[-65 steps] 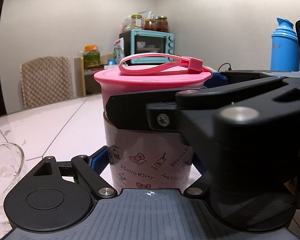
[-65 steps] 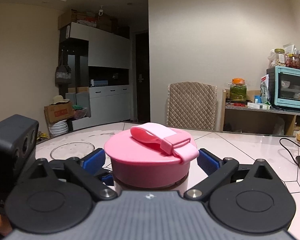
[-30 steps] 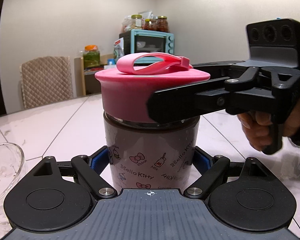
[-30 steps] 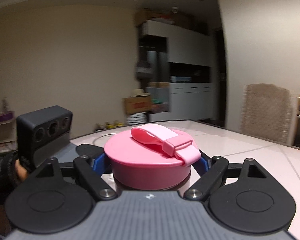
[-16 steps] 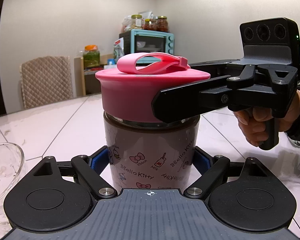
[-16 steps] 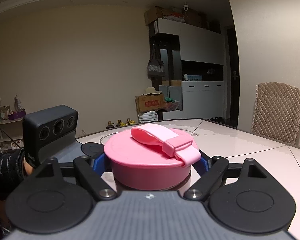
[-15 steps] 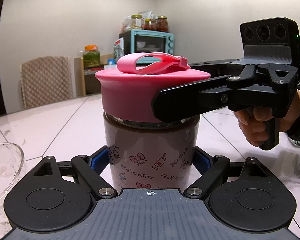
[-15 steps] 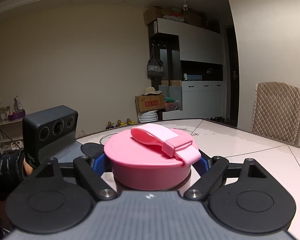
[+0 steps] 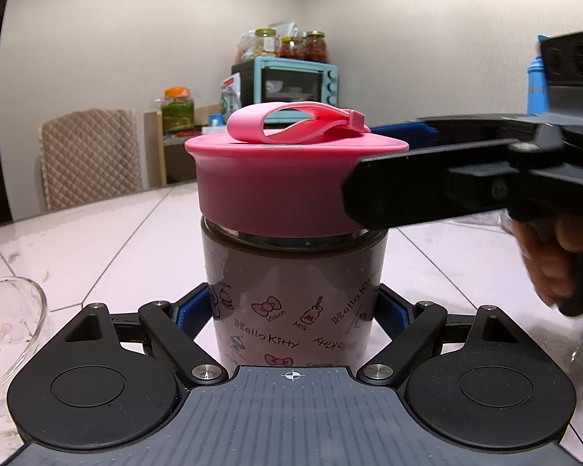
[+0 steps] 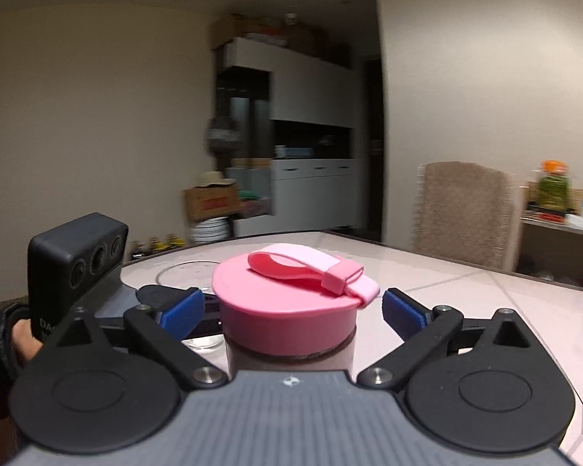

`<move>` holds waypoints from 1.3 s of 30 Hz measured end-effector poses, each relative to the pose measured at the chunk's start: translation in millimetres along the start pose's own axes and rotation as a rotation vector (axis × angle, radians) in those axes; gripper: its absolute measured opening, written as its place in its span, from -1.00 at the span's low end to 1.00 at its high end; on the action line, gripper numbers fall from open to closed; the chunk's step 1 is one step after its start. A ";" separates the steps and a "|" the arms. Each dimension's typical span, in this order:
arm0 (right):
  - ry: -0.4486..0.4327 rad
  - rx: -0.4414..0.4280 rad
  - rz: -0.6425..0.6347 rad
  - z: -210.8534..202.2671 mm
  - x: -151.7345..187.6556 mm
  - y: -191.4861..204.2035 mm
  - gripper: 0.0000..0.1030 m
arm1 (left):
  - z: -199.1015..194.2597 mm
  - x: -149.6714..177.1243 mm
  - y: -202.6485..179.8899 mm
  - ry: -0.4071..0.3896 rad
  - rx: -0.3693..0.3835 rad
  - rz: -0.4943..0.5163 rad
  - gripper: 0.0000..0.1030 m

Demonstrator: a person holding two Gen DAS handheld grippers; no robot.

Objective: Unscrew bottle cap and pour

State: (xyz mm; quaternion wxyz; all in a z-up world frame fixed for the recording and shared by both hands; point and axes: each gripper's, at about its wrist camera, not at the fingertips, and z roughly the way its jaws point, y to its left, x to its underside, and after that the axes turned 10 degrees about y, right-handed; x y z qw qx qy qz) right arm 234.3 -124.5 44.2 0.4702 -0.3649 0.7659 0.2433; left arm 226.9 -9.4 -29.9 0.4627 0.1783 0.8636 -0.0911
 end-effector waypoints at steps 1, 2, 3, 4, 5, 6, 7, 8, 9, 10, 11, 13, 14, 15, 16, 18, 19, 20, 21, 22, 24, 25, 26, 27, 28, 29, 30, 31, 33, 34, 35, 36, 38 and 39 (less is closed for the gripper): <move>0.005 0.028 0.008 0.6 1.2 5.3 0.94 | 0.3 0.0 0.0 0.000 0.000 0.000 0.75; 0.017 0.064 0.013 2.2 2.1 11.8 0.94 | 0.7 0.0 0.2 0.000 0.000 0.000 0.75; 0.012 0.085 0.024 3.3 2.4 16.0 0.94 | 0.9 0.1 0.3 0.000 0.000 0.000 0.75; 0.006 0.106 0.035 4.3 2.7 20.2 0.94 | 1.0 0.2 0.3 0.000 0.000 0.000 0.75; 0.000 0.126 0.046 5.3 2.9 24.3 0.94 | 1.1 0.3 0.4 0.000 0.000 0.000 0.75; -0.011 0.136 0.053 6.8 2.9 27.1 0.94 | 1.2 0.4 0.4 0.000 0.000 0.000 0.75; -0.021 0.146 0.059 8.4 2.9 29.9 0.94 | 1.1 0.7 0.5 0.000 0.000 0.000 0.75; -0.024 0.157 0.059 10.3 2.9 32.2 0.94 | 1.1 0.9 0.6 0.000 0.000 0.000 0.75; -0.024 0.162 0.059 12.1 2.6 33.4 0.94 | 1.3 1.0 0.8 0.000 0.000 0.000 0.75; -0.028 0.173 0.064 14.9 2.5 34.5 0.94 | 1.5 1.1 0.9 0.000 0.001 -0.001 0.75; -0.031 0.183 0.073 17.0 2.9 34.9 0.94 | 1.6 1.2 0.8 0.000 0.001 0.000 0.75; -0.030 0.187 0.085 20.9 4.0 34.5 0.94 | 2.0 1.4 1.1 0.000 0.000 0.000 0.75; -0.029 0.188 0.094 23.4 4.7 34.1 0.94 | 2.0 1.4 1.1 0.000 0.000 0.000 0.75; -0.028 0.189 0.097 25.7 4.0 35.0 0.94 | 2.1 1.5 1.1 0.000 0.001 0.000 0.75; -0.028 0.200 0.100 28.8 3.6 35.3 0.94 | 2.1 1.5 1.1 0.000 0.001 0.000 0.75; -0.027 0.206 0.101 30.2 4.1 35.2 0.94 | 2.2 1.6 1.0 0.000 0.001 0.000 0.75; -0.028 0.210 0.104 31.5 4.2 34.9 0.94 | 2.3 1.8 1.0 0.000 0.001 0.000 0.75; -0.028 0.217 0.101 32.4 3.6 36.1 0.94 | 2.3 2.0 1.0 0.000 0.001 0.000 0.75; -0.028 0.226 0.098 33.5 3.4 37.1 0.94 | 2.2 2.2 1.1 0.000 0.001 0.000 0.75; -0.028 0.232 0.096 34.1 3.3 38.0 0.94 | 2.4 2.3 1.1 0.000 0.001 0.000 0.75; -0.028 0.238 0.097 34.4 3.5 39.8 0.93 | 2.6 2.4 1.2 0.000 0.000 0.000 0.75; -0.030 0.245 0.100 35.1 3.8 40.6 0.93 | 2.7 2.5 1.2 0.000 0.000 0.000 0.75; -0.030 0.256 0.099 36.2 3.6 41.4 0.93 | 2.7 2.5 1.3 0.000 0.000 0.000 0.75; -0.028 0.259 0.097 36.7 3.5 42.1 0.93 | 2.8 2.5 1.3 0.000 0.001 0.000 0.75; -0.027 0.260 0.096 37.1 3.4 42.6 0.93 | 2.8 2.6 1.3 0.000 0.001 0.000 0.75; -0.026 0.260 0.098 38.6 3.5 43.1 0.93 | 2.8 2.6 1.3 0.000 0.001 0.000 0.75; -0.026 0.261 0.097 39.5 3.1 43.9 0.93 | 2.8 2.5 1.3 0.000 0.001 0.000 0.75; -0.026 0.263 0.096 40.5 2.7 44.7 0.93 | 2.8 2.5 1.3 0.000 0.001 0.000 0.75; -0.027 0.266 0.099 42.0 2.0 45.5 0.92 | 2.8 2.5 1.4 0.000 0.001 0.000 0.75; -0.026 0.265 0.103 42.4 2.0 45.7 0.90 | 2.8 2.6 1.4 0.000 0.001 0.000 0.75; -0.025 0.266 0.107 43.0 2.1 46.1 0.85 | 2.6 2.8 1.4 0.000 0.001 0.000 0.75; -0.024 0.267 0.108 43.3 2.2 46.0 0.83 | 2.7 2.8 1.5 0.000 0.001 0.000 0.75; -0.024 0.267 0.111 43.5 2.6 46.4 0.82 | 3.0 2.6 1.5 0.000 0.001 0.000 0.75; -0.024 0.267 0.111 43.6 2.7 46.5 0.81 | 3.1 2.5 1.5 0.000 0.001 0.000 0.75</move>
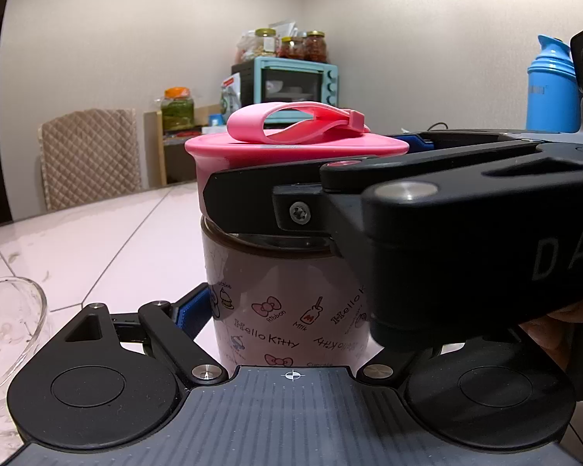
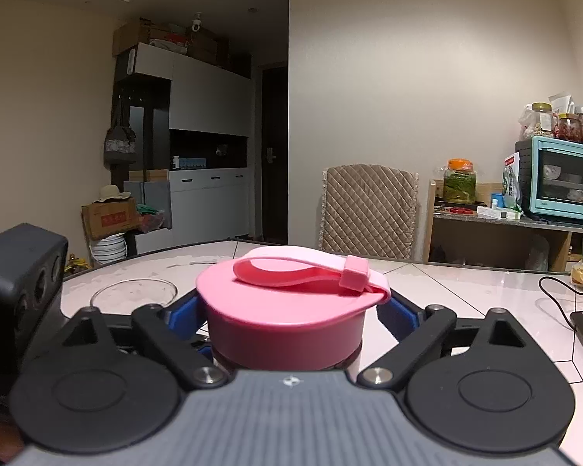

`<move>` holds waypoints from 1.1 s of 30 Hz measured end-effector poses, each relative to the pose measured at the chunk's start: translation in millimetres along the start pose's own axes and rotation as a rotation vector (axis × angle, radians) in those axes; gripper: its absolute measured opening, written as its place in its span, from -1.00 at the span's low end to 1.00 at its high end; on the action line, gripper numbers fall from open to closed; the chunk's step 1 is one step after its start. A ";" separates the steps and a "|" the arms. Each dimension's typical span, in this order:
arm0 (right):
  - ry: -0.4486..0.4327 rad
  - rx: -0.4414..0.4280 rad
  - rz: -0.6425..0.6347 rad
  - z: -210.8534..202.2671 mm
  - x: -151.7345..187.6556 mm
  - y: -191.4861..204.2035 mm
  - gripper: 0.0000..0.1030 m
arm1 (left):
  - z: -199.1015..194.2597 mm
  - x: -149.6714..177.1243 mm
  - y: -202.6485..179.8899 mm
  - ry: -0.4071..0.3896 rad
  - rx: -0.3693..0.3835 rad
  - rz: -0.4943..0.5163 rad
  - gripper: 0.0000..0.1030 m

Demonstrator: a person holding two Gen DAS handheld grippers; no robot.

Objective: Unscrew bottle cap and pour

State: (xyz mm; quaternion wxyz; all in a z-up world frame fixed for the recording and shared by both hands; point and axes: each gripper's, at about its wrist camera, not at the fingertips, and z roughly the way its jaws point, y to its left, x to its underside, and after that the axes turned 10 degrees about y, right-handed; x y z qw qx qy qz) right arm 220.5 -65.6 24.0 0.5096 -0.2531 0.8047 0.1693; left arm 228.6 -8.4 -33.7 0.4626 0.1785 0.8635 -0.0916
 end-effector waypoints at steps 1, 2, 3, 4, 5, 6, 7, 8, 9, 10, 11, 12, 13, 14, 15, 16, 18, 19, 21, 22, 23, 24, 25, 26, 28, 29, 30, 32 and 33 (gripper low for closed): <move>0.000 -0.003 0.002 -0.5 0.6 0.2 0.80 | 0.0 0.0 0.0 0.000 0.000 0.000 0.75; 0.001 -0.006 0.004 -0.5 0.9 0.2 0.78 | 0.0 0.0 0.1 0.000 0.000 0.000 0.75; 0.003 -0.009 0.005 0.1 1.1 -0.3 0.75 | 0.1 0.0 0.2 0.000 0.000 0.000 0.75; 0.006 -0.016 0.004 0.2 1.2 -0.3 0.73 | 0.4 -0.2 0.2 0.000 0.000 0.000 0.75; 0.008 -0.025 0.003 0.4 1.6 -0.4 0.68 | 0.3 -0.2 0.1 0.000 0.000 0.000 0.75; 0.009 -0.029 0.002 1.5 1.4 -1.0 0.66 | 0.4 -0.2 0.1 0.000 0.000 0.000 0.75; 0.009 -0.032 -0.002 1.2 1.7 -1.3 0.66 | 0.7 -0.3 0.0 0.000 0.000 0.000 0.75; 0.009 -0.036 -0.006 0.9 2.0 -1.6 0.66 | 1.0 -0.4 0.1 0.000 0.000 0.000 0.75; 0.009 -0.039 -0.008 0.7 1.9 -1.8 0.66 | 1.1 -0.4 0.7 0.000 0.000 -0.001 0.75; 0.009 -0.048 -0.013 0.2 2.1 -2.9 0.66 | 1.1 -0.3 0.7 0.000 0.000 0.000 0.75; 0.009 -0.058 -0.018 -0.1 2.1 -4.1 0.65 | 1.1 -0.3 0.6 0.000 0.000 0.000 0.75; 0.009 -0.065 -0.021 -0.1 1.9 -5.2 0.65 | 1.1 -0.4 0.5 0.000 0.000 0.000 0.75; 0.009 -0.086 -0.031 -0.4 2.1 -8.5 0.65 | 1.0 -0.4 0.5 0.000 0.000 -0.001 0.75; 0.009 -0.105 -0.043 -0.3 2.1 -12.0 0.65 | 0.9 -0.4 0.5 0.000 0.001 -0.001 0.75; 0.010 -0.127 -0.060 -0.3 1.7 -15.4 0.65 | 0.9 -0.3 0.4 0.000 0.001 -0.001 0.75; 0.011 -0.150 -0.077 -0.3 1.3 -18.9 0.65 | 0.9 -0.3 0.3 0.000 0.000 0.000 0.75; 0.015 -0.204 -0.110 -0.1 0.5 -29.3 0.65 | 0.9 -0.3 0.6 0.000 0.000 0.000 0.75; 0.017 -0.234 -0.122 0.5 -0.5 -33.7 0.65 | 0.8 -0.2 0.5 0.000 0.000 0.000 0.75; 0.022 -0.293 -0.146 1.9 -2.5 -42.4 0.65 | 0.8 -0.1 0.5 0.000 0.000 -0.001 0.75; 0.024 -0.322 -0.158 2.6 -3.5 -46.8 0.65 | 0.8 -0.1 0.5 0.000 0.001 -0.001 0.75; 0.024 -0.351 -0.171 3.4 -4.2 -51.2 0.65 | 0.8 -0.1 0.5 0.000 0.001 -0.001 0.75; 0.023 -0.384 -0.182 4.4 -4.8 -56.0 0.65 | 0.8 -0.1 0.5 0.000 0.001 0.000 0.75; 0.022 -0.419 -0.190 5.8 -5.5 -61.1 0.65 | 0.8 -0.1 0.5 0.000 0.000 0.000 0.75; 0.021 -0.449 -0.198 7.0 -5.9 -65.9 0.65 | 0.7 -0.1 0.6 0.000 0.001 0.000 0.75; 0.022 -0.529 -0.220 10.9 -8.1 -77.6 0.65 | 0.6 0.0 0.8 0.000 0.001 -0.001 0.75; 0.024 -0.563 -0.233 13.0 -10.3 -82.1 0.65 | 0.5 0.1 0.8 0.000 0.001 -0.001 0.75; 0.025 -0.576 -0.240 13.5 -11.5 -84.0 0.65 | 0.5 0.1 0.8 0.000 0.001 -0.001 0.75; 0.031 -0.611 -0.257 14.8 -15.0 -87.9 0.65 | 0.5 0.2 0.8 0.000 0.001 -0.001 0.75; 0.034 -0.620 -0.259 14.9 -16.4 -89.1 0.65 | 0.4 0.2 0.8 0.000 0.001 0.000 0.75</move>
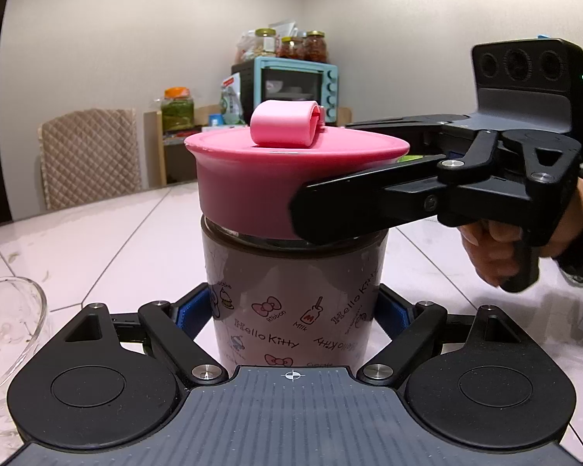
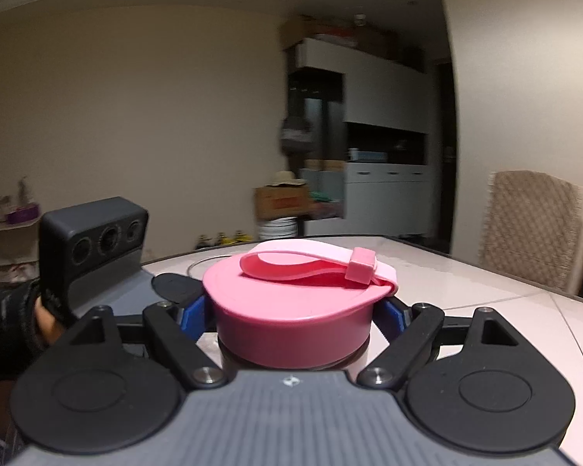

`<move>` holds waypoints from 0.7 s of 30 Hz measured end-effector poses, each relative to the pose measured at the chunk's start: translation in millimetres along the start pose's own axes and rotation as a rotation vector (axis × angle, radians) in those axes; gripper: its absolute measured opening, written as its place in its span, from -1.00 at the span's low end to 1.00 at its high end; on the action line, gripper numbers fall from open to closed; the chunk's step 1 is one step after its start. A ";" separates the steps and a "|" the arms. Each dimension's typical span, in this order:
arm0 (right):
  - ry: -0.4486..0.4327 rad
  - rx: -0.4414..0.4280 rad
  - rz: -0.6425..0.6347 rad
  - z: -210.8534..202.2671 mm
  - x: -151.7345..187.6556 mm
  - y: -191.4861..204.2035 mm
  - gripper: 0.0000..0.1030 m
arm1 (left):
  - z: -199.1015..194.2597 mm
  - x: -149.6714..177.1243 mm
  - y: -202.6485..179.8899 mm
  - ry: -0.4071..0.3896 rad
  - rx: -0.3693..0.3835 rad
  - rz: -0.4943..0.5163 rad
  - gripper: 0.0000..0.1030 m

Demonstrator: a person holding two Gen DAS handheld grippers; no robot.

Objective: Unscrew bottle cap and pour

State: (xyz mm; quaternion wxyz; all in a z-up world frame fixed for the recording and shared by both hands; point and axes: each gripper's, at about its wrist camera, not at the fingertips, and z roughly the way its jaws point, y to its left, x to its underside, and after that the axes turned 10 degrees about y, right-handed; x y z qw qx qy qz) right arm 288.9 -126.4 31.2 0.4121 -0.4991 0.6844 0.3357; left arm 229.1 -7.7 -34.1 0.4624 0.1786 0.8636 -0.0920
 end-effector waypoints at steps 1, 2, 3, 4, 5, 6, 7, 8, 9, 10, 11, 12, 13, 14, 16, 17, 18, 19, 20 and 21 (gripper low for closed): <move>0.002 -0.009 -0.002 -0.7 -1.0 -1.3 0.65 | 0.0 0.1 0.0 0.000 0.000 0.000 0.75; 0.001 -0.012 -0.001 -1.2 -1.8 -2.1 0.65 | -0.1 0.1 0.0 0.000 0.000 0.000 0.75; 0.000 -0.011 0.000 -1.5 -2.4 -1.7 0.65 | -0.1 0.2 0.0 0.000 0.000 0.000 0.75; -0.001 -0.011 0.001 -1.9 -3.0 -1.2 0.65 | -0.3 0.3 0.0 0.000 0.000 0.000 0.75; -0.003 -0.011 0.004 -2.2 -3.5 -1.2 0.65 | -0.7 0.7 0.2 0.000 0.000 0.000 0.75; -0.003 -0.010 0.004 -2.5 -4.1 -1.5 0.65 | -0.8 0.7 0.2 0.000 0.000 0.000 0.75; -0.003 -0.009 0.004 -2.8 -4.7 -1.8 0.65 | -0.8 0.7 0.2 0.000 0.000 0.000 0.75; -0.002 -0.008 0.005 -3.1 -5.4 -2.1 0.65 | -0.8 0.7 0.2 0.000 0.000 0.000 0.75; 0.001 0.001 0.005 -3.2 -6.5 -1.1 0.65 | -0.8 0.8 0.2 0.000 0.000 0.000 0.75; 0.004 0.010 0.004 -3.3 -7.6 -0.1 0.65 | -1.1 1.0 0.3 0.000 0.000 0.000 0.75; 0.008 0.019 0.004 -3.4 -8.7 0.9 0.66 | -1.1 1.0 0.3 0.000 0.000 0.000 0.75; 0.009 0.038 0.007 -3.9 -8.1 3.2 0.67 | -1.1 1.0 0.2 0.000 0.000 0.000 0.75; 0.011 0.057 0.009 -4.4 -7.4 5.6 0.67 | -1.1 1.0 0.3 0.000 0.000 0.000 0.75; 0.013 0.076 0.012 -5.0 -6.8 8.1 0.71 | -1.1 1.0 0.4 0.000 0.000 0.000 0.75; 0.016 0.115 0.017 -6.1 -5.4 12.9 0.82 | -1.2 1.1 0.3 0.000 0.000 0.000 0.75; 0.015 0.136 0.027 -7.2 -5.4 16.7 0.83 | -1.2 1.0 0.4 0.000 0.000 0.000 0.75; 0.013 0.157 0.037 -8.3 -5.5 20.6 0.83 | -1.1 1.0 0.4 0.000 0.000 0.000 0.75; 0.011 0.178 0.046 -9.4 -5.5 24.5 0.83 | -1.2 1.0 0.4 0.000 0.000 0.000 0.75; 0.006 0.201 0.055 -10.4 -5.3 29.6 0.83 | -1.2 1.0 0.4 0.000 0.000 0.000 0.75; 0.001 0.225 0.064 -11.3 -5.2 34.7 0.84 | -1.1 1.0 0.4 0.000 0.000 0.000 0.75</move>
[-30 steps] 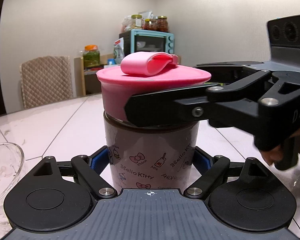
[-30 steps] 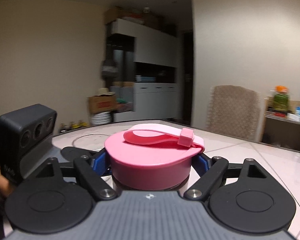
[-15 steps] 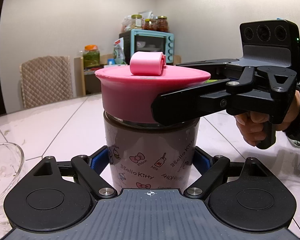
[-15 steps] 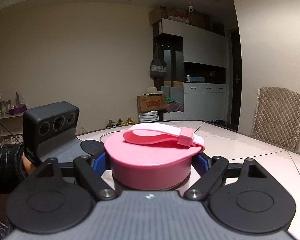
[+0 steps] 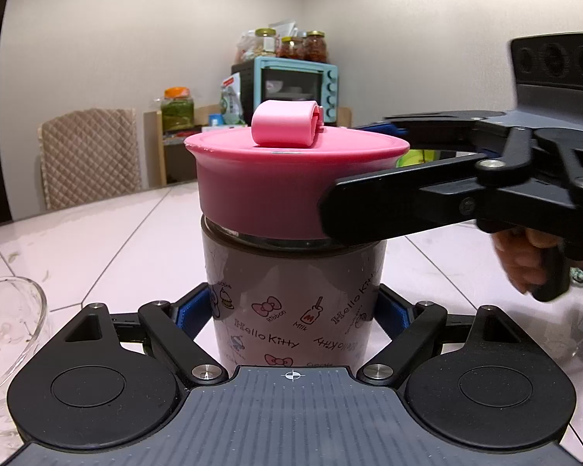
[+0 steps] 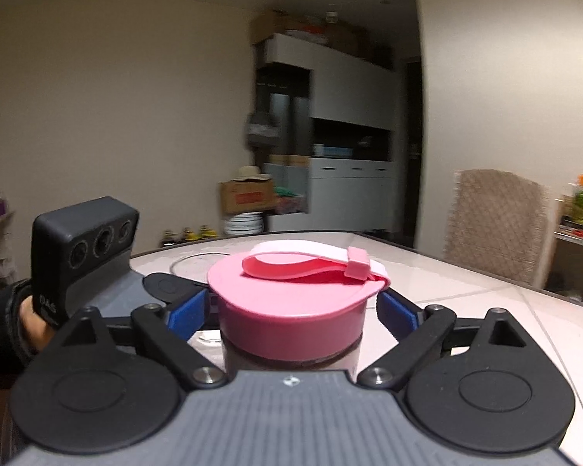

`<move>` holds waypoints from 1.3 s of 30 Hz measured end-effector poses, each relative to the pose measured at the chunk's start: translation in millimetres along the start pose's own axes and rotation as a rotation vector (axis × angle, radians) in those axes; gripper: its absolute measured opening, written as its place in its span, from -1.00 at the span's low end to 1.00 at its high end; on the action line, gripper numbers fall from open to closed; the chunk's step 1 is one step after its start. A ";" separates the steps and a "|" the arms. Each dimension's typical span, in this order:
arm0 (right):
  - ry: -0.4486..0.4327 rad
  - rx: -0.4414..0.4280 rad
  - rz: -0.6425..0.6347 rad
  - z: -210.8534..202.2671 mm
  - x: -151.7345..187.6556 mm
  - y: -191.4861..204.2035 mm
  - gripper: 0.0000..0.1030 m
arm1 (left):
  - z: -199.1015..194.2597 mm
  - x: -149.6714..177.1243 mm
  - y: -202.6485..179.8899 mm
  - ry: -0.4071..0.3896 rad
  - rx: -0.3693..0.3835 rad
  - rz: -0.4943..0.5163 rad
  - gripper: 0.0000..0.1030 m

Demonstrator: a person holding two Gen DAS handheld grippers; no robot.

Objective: Unscrew bottle cap and pour

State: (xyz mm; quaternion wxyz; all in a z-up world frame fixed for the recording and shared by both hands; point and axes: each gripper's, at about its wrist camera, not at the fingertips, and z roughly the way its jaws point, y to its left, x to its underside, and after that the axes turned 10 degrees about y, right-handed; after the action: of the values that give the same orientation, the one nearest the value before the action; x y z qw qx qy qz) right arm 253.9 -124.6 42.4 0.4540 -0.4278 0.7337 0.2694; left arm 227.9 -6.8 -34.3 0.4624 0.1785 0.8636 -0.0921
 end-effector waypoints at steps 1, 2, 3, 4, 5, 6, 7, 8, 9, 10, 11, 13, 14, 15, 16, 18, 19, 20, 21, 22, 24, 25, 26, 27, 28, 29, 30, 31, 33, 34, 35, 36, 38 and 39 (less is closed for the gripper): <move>-0.005 0.024 0.009 -2.1 0.5 4.7 0.85 | 0.0 0.0 0.0 0.000 0.000 0.000 0.75; -0.012 0.051 0.019 -3.1 1.2 8.8 0.86 | 0.0 0.0 0.1 0.000 0.000 0.000 0.75; -0.020 0.078 0.028 -4.1 1.8 12.8 0.87 | -0.1 0.0 0.1 0.000 0.000 0.000 0.75; -0.027 0.105 0.037 -5.1 2.5 16.7 0.87 | 0.0 0.0 0.3 0.000 0.000 0.000 0.75; -0.035 0.132 0.046 -6.1 3.2 20.7 0.87 | 0.1 -0.1 0.3 0.000 0.000 0.000 0.75; -0.043 0.160 0.055 -7.1 3.8 24.7 0.87 | 0.1 -0.1 0.3 0.000 0.000 0.000 0.75; -0.045 0.190 0.068 -6.0 3.8 28.9 0.87 | 0.2 -0.1 0.3 0.000 0.000 0.000 0.75; -0.048 0.221 0.081 -4.8 3.8 33.0 0.87 | 0.3 -0.3 0.3 0.000 0.000 0.000 0.75; -0.048 0.231 0.084 -3.0 4.6 34.9 0.87 | 0.3 -0.3 0.3 0.000 0.000 0.000 0.75; -0.050 0.256 0.088 0.1 5.1 38.1 0.87 | 0.4 -0.3 0.4 0.000 0.000 0.000 0.75; -0.054 0.269 0.094 3.0 5.7 39.6 0.87 | 0.4 -0.3 0.4 0.000 0.000 0.000 0.75; -0.060 0.272 0.115 8.8 7.0 41.0 0.87 | 0.3 -0.4 0.5 0.000 0.000 0.000 0.75; -0.059 0.277 0.119 11.9 6.7 42.1 0.87 | 0.3 -0.5 0.6 0.000 0.000 0.000 0.75; -0.058 0.282 0.121 15.0 6.4 43.3 0.87 | 0.3 -0.6 0.7 0.000 0.000 0.000 0.75; -0.058 0.292 0.124 19.9 6.4 44.4 0.87 | 0.3 -0.6 0.7 0.000 0.000 0.000 0.75; -0.059 0.301 0.138 24.9 5.6 45.0 0.87 | 0.4 -0.6 0.8 0.000 0.001 0.000 0.75; -0.056 0.309 0.147 28.3 5.7 44.9 0.87 | 0.4 -0.7 0.9 0.000 0.001 0.000 0.75; -0.058 0.315 0.151 28.1 7.0 45.4 0.87 | 0.3 -0.8 1.0 0.000 0.001 0.000 0.75; -0.058 0.318 0.159 29.9 7.5 44.9 0.87 | 0.4 -0.8 1.1 0.001 0.001 0.000 0.75; -0.058 0.321 0.168 31.8 8.0 44.3 0.86 | 0.3 -0.8 1.1 0.001 0.001 0.000 0.75; -0.057 0.327 0.178 34.4 9.4 43.9 0.86 | 0.3 -0.9 1.2 0.001 0.001 0.000 0.75; -0.057 0.329 0.181 35.0 10.5 44.0 0.85 | 0.4 -1.0 1.4 0.001 0.001 0.000 0.75; -0.056 0.331 0.184 35.7 11.5 44.1 0.85 | 0.4 -1.0 1.6 0.001 0.001 0.000 0.75; -0.056 0.332 0.188 35.5 12.6 43.6 0.85 | 0.4 -1.0 1.7 0.001 0.001 0.000 0.75; -0.057 0.332 0.192 35.4 13.6 43.1 0.85 | 0.4 -1.1 1.7 0.001 0.001 0.000 0.75; -0.057 0.330 0.193 34.9 13.7 43.8 0.85 | 0.4 -1.2 1.7 0.001 0.001 0.000 0.75; -0.058 0.329 0.195 34.4 13.8 44.6 0.83 | 0.4 -1.3 1.9 0.001 0.001 0.000 0.75; -0.059 0.328 0.193 34.9 13.8 44.9 0.83 | 0.5 -1.3 2.1 0.001 0.001 0.000 0.75; -0.057 0.326 0.191 35.5 13.0 45.9 0.78 | 0.4 -1.4 2.0 0.001 0.001 0.000 0.75; -0.058 0.325 0.190 35.5 12.8 46.4 0.77 | 0.5 -1.4 2.0 0.001 0.001 0.000 0.75; -0.058 0.324 0.189 35.4 12.5 46.9 0.75 | 0.5 -1.4 1.9 0.001 0.001 0.000 0.75; -0.058 0.326 0.191 34.9 12.7 47.0 0.72 | 0.5 -1.4 1.9 0.001 0.001 0.000 0.75; -0.057 0.330 0.194 33.8 13.3 47.2 0.66 | 0.6 -1.4 2.0 0.001 0.001 0.000 0.75; -0.056 0.325 0.193 33.3 13.6 46.6 0.66 | 0.7 -1.5 1.9 0.001 0.001 0.000 0.75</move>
State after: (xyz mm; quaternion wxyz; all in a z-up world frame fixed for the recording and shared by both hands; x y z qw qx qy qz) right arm 224.7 -80.9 15.8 0.5093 -0.2690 0.7922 0.2015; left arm 229.9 -5.6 -33.5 0.4620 0.1789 0.8637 -0.0924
